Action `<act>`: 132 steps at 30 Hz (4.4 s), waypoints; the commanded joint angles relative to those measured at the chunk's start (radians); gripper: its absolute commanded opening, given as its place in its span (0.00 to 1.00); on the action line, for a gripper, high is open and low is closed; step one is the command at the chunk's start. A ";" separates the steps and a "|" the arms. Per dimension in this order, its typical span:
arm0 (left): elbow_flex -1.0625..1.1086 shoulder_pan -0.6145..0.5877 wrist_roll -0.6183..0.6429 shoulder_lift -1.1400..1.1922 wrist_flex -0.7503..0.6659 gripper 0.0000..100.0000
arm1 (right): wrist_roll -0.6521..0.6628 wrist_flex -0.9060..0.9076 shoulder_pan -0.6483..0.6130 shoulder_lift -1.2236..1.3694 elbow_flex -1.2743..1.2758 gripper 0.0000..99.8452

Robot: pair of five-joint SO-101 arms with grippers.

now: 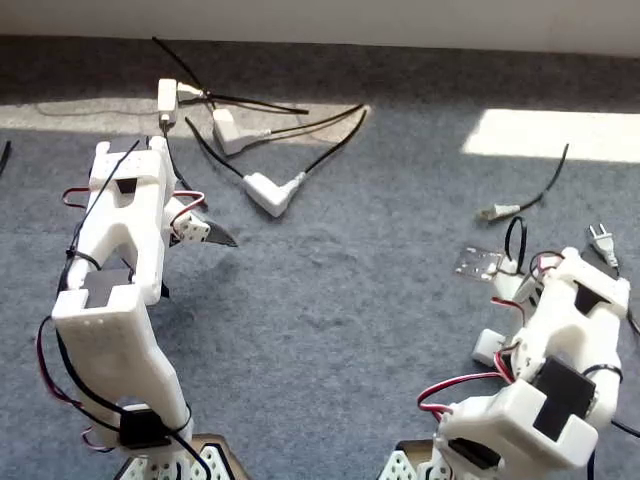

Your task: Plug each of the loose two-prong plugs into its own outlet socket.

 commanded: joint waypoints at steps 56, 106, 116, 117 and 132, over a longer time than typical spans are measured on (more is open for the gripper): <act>-0.097 -0.079 0.008 -0.231 0.032 0.48 | -1.409 0.291 -0.780 -0.460 -0.834 0.45; 0.220 0.018 -0.005 0.042 -0.219 0.48 | -1.410 -0.432 -0.792 -0.960 0.348 0.44; 0.070 0.025 -0.098 0.088 -0.094 0.33 | -1.410 -0.432 -0.792 -0.960 0.348 0.44; 0.045 0.031 -0.127 0.088 -0.080 0.33 | -1.410 -0.432 -0.792 -0.960 0.348 0.44; -0.036 0.122 -0.203 0.087 -0.038 0.19 | -1.410 -0.432 -0.792 -0.958 0.349 0.44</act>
